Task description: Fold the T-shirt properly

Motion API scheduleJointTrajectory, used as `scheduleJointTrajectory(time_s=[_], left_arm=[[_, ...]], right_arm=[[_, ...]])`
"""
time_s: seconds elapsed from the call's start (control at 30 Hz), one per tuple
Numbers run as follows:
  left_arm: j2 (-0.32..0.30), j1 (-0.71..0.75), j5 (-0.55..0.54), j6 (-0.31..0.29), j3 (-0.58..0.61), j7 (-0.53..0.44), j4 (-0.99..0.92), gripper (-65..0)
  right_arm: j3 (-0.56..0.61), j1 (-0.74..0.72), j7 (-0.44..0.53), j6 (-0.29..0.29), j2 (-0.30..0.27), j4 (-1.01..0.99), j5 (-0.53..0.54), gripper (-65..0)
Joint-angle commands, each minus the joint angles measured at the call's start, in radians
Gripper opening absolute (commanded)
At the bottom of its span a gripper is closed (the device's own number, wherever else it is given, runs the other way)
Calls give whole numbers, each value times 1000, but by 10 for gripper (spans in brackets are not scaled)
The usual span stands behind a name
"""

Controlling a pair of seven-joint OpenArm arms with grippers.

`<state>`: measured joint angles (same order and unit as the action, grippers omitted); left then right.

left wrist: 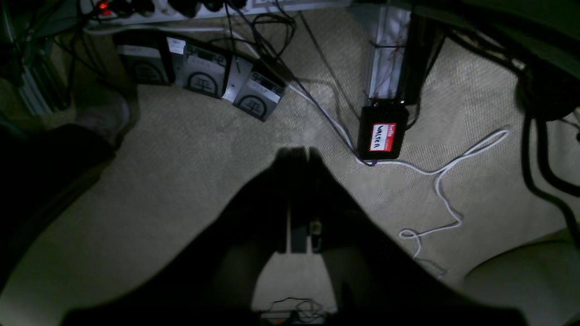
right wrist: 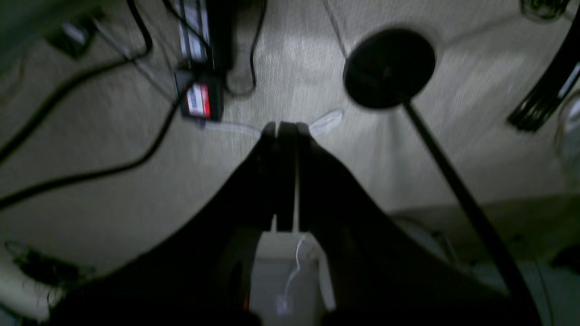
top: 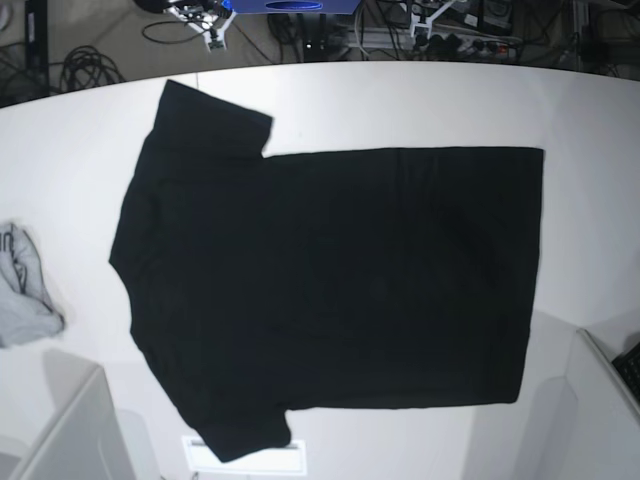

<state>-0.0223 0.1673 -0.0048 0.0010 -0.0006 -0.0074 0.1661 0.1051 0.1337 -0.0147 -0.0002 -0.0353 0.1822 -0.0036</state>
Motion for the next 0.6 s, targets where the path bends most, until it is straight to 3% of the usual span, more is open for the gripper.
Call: scheduleJointTrajectory(time_s=[0.0,0.57], left_arm=[[-1,10,-1,4,3,-1,2,-650],[0,25,-1,4,12,1,62,-650]], right_arm=[[3,7,-8,-2,-4,3,0,-650],[-6,7,-4,-2,-4,9,4,-650]])
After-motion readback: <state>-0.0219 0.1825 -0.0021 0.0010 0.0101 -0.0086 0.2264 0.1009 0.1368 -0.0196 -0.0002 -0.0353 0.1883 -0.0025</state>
